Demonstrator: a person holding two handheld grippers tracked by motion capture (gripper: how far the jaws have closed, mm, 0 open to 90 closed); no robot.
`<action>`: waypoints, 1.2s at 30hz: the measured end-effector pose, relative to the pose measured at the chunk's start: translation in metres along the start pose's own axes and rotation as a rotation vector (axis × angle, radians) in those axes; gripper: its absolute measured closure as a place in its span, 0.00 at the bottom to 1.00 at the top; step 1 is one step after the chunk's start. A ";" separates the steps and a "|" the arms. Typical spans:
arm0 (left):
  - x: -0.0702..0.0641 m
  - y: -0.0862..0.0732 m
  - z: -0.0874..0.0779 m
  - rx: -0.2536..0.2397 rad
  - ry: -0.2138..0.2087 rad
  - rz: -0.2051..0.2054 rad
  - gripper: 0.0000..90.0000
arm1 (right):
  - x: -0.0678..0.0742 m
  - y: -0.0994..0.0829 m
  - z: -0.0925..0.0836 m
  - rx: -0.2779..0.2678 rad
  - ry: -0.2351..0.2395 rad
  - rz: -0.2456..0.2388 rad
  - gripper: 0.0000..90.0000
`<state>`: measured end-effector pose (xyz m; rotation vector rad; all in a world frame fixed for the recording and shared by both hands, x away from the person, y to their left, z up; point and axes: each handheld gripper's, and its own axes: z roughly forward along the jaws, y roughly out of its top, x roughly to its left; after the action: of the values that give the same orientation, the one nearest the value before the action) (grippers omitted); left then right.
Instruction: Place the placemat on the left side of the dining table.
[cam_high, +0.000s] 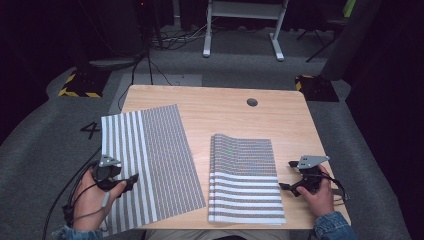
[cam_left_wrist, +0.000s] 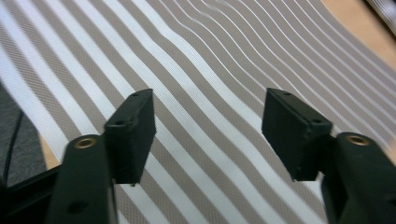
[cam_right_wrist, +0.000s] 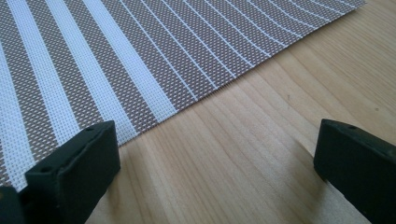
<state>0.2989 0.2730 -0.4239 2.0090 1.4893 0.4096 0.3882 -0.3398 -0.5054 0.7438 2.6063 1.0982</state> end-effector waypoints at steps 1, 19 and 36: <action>0.003 0.002 0.006 -0.016 0.018 -0.023 0.36 | 0.000 0.000 0.000 0.001 0.000 0.000 0.01; 0.035 0.019 0.090 0.100 0.151 -0.106 0.29 | 0.000 0.000 0.000 0.002 0.000 0.000 0.01; 0.013 0.024 0.093 0.065 0.125 0.052 0.82 | 0.000 0.000 0.000 0.001 0.000 0.000 0.00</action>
<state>0.3742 0.2543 -0.4820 2.1106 1.5455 0.5238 0.3881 -0.3399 -0.5053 0.7435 2.6074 1.0967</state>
